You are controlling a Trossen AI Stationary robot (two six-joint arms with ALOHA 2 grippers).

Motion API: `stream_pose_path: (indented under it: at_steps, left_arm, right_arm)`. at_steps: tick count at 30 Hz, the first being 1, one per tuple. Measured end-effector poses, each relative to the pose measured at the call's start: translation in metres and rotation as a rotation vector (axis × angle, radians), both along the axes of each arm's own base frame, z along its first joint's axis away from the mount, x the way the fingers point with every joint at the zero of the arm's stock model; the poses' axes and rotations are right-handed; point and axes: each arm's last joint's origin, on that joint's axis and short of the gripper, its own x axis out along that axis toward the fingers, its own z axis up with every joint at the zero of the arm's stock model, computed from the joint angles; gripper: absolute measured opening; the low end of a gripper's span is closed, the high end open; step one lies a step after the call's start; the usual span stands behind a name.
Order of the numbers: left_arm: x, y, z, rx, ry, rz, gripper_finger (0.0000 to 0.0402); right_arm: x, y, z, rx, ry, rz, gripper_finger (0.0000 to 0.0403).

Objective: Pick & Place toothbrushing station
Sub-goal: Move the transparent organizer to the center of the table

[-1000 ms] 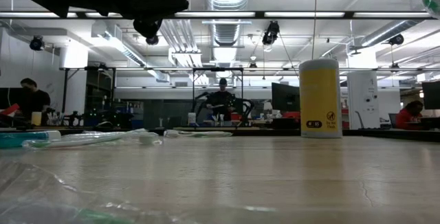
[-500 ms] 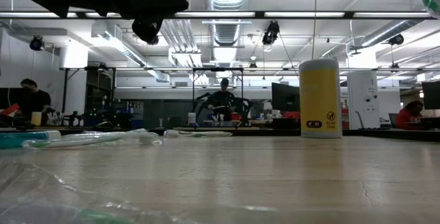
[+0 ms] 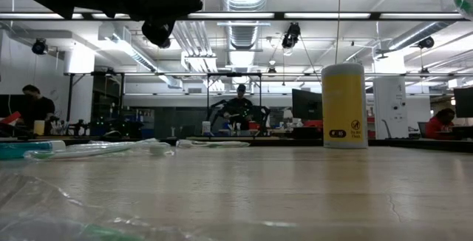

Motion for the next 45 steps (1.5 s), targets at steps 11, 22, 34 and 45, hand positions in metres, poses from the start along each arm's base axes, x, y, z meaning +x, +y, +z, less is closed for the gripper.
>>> stream_pose_path:
  at_steps: [11,22,34,45]
  left_arm:
    - [0.000,0.000,0.000,-0.064,0.005,0.006,0.0053]
    - [0.000,0.000,0.000,-0.075,0.006,0.007,0.0053]
    - [0.000,0.000,0.000,-0.076,0.006,0.007,0.0053]
    - [0.000,0.000,0.000,-0.076,0.006,0.007,0.0053]
  right_arm:
    - [-0.046,-0.002,0.018,0.194,-0.148,-0.056,0.0056]
    - [-0.096,0.016,-0.006,0.393,-0.102,-0.166,0.0056]
    - [-0.111,0.035,-0.054,0.538,0.166,-0.341,0.0056]
    - [-0.103,0.046,-0.071,0.515,0.220,-0.425,0.0056]
